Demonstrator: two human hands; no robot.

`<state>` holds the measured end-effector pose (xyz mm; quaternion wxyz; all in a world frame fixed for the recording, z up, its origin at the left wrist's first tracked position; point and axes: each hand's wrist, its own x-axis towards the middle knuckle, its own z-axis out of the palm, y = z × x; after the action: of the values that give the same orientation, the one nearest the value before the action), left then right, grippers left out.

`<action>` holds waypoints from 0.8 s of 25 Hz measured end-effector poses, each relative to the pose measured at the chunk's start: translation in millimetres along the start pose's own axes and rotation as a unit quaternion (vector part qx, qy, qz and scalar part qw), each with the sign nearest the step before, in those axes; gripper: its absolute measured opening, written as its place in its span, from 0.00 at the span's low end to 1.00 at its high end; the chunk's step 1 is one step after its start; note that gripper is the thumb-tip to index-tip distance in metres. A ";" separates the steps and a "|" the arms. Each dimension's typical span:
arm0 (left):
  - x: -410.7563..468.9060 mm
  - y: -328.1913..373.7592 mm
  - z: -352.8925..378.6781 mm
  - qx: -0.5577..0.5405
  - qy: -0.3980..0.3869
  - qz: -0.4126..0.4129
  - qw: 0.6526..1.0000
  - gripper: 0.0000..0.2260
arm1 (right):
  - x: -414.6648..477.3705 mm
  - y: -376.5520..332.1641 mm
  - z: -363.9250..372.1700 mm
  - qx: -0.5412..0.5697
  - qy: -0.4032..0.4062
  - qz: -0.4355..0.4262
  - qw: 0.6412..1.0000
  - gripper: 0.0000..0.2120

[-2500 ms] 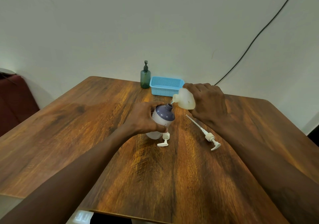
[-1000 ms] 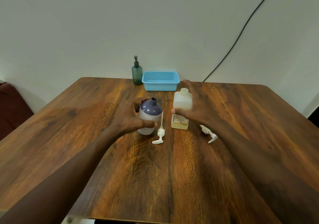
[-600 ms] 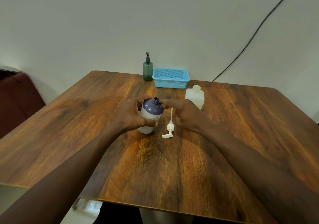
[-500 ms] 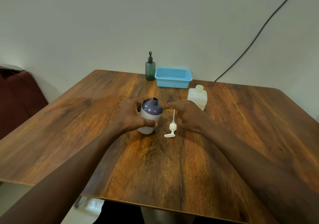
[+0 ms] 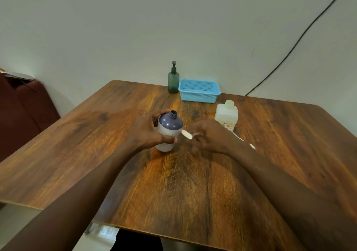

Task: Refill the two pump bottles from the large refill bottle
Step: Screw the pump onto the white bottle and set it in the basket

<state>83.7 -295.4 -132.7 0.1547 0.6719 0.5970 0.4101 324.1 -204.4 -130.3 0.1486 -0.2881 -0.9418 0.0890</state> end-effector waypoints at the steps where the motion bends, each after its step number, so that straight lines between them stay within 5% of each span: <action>1: 0.4 -0.2 -1.4 0.003 0.006 -0.003 1.000 0.45 | 0.8 -4.7 -7.5 0.033 0.048 -0.014 0.998 0.13; 10: 7.1 -0.5 -3.8 0.040 0.013 -0.019 0.999 0.46 | 17.3 -45.4 -51.7 0.226 0.315 0.021 0.922 0.15; 20: 13.0 4.7 1.1 0.056 -0.025 -0.009 0.998 0.41 | 19.9 -55.5 -81.1 0.361 0.378 0.005 0.853 0.13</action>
<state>87.0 -284.2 -125.4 0.1350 0.6838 0.6214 0.3578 306.6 -231.8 -35.5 0.5858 -0.2304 -0.7136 0.3075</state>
